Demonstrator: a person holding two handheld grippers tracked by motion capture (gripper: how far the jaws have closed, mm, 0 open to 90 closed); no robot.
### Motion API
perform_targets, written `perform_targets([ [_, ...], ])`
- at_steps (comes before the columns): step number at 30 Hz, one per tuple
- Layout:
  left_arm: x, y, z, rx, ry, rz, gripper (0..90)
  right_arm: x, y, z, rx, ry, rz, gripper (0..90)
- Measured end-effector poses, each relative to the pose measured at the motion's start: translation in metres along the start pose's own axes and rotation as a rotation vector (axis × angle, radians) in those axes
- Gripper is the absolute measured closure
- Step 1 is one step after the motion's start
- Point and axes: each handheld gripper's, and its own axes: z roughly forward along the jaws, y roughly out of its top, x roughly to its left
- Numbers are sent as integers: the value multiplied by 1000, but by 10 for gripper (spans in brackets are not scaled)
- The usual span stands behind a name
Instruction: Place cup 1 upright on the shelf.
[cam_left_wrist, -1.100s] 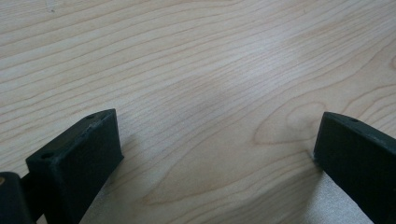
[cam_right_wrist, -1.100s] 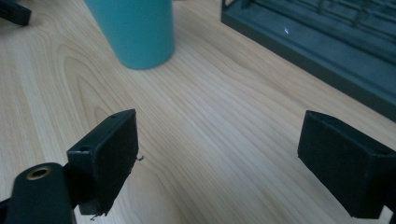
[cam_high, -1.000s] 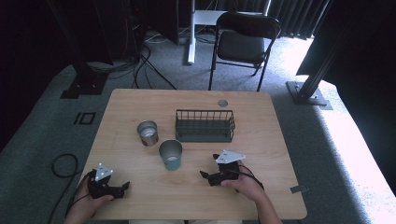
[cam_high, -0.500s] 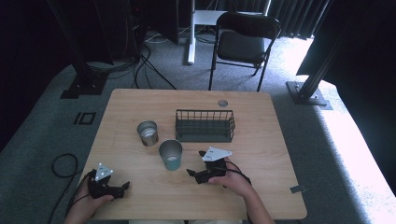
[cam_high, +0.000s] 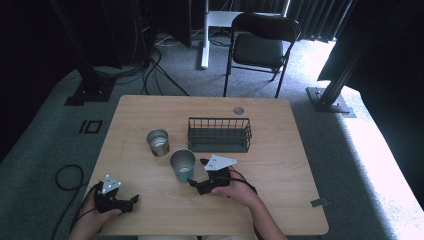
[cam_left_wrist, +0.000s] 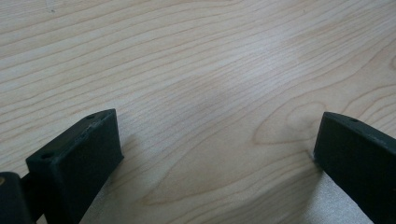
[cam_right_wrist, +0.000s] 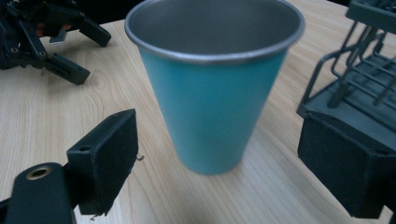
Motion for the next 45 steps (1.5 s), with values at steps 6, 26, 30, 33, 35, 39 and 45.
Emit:
perform_targets([
  [6, 0, 0, 0, 0, 0, 0, 15, 2, 6, 9, -16, 8, -11, 119],
  [26, 0, 0, 0, 0, 0, 0, 14, 2, 15, 35, -68, 11, 10, 116],
  [30, 0, 0, 0, 0, 0, 0, 15, 2, 17, 39, -83, 14, 24, 116],
  [33, 0, 0, 0, 0, 0, 0, 15, 2, 18, 41, -91, 15, 11, 116],
  [35, 0, 0, 0, 0, 0, 0, 15, 1, 18, 43, -97, 17, 15, 116],
  [39, 0, 0, 0, 0, 0, 0, 15, 2, 19, 45, -98, 19, 21, 117],
  [45, 0, 0, 0, 0, 0, 0, 15, 3, 22, 46, -98, 2, 48, 136],
])
